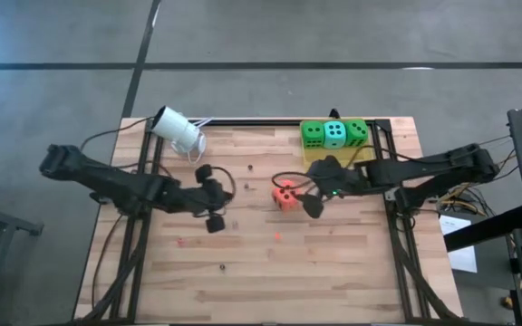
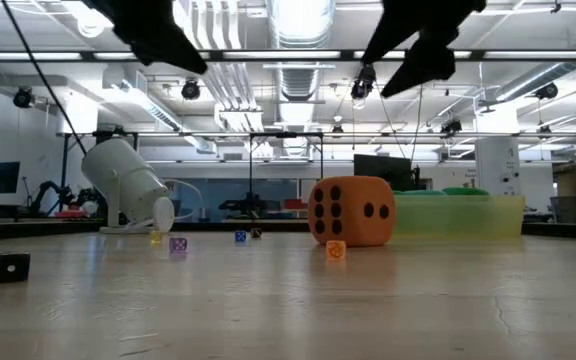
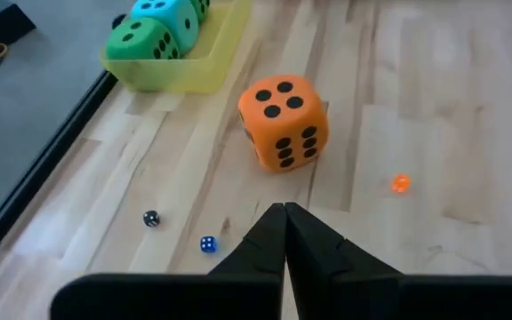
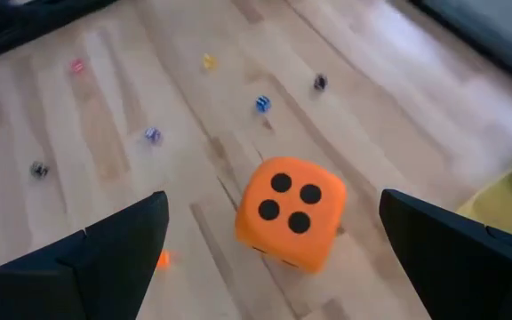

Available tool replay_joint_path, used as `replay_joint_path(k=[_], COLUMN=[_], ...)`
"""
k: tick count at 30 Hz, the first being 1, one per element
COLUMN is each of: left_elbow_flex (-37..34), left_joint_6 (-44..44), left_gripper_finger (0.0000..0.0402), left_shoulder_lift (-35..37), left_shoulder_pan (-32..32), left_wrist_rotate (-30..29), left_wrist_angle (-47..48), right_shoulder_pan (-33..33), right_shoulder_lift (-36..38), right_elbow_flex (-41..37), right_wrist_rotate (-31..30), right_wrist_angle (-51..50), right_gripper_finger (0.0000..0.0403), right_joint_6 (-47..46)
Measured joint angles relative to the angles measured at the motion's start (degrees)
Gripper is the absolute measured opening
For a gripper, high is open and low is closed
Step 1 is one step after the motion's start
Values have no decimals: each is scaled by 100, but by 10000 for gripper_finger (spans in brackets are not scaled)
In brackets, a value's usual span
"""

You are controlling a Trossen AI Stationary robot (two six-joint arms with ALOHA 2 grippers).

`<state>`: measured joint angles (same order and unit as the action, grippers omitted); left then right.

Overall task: Pick & Place Dice
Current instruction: Put the large orange dice into the yellow transparent bin

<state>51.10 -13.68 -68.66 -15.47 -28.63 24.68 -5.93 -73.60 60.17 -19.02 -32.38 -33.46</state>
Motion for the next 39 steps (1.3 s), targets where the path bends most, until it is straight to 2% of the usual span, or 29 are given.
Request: replay_joint_path(k=[4,8,13,21,30,39], left_elbow_flex=[-297,-538,-720,-748,-772,-929], left_joint_6=[-182,-181,-178,-116,82,137], left_gripper_finger=[12,12,12,12,12,12], left_shoulder_lift=[567,930,1075,1042,1042,1039], left_shoulder_pan=[-71,-71,-78,-98,-154,-170], left_wrist_rotate=[-14,-20,-34,-34,-32,-32], left_wrist_angle=[20,-1,35,271,261,139], right_shoulder_pan=[313,521,577,576,586,588], right_shoulder_lift=[-624,-1348,-2343,-3586,-4243,-4204], right_elbow_flex=[465,1187,2202,3255,3818,3801], right_wrist_rotate=[394,883,835,1056,995,669], right_wrist_angle=[-167,-692,-2002,-2488,-3174,-3235], right_gripper_finger=[400,400,400,400,400,400], right_joint_6=[-556,-656,-931,-1034,-1190,-1206])
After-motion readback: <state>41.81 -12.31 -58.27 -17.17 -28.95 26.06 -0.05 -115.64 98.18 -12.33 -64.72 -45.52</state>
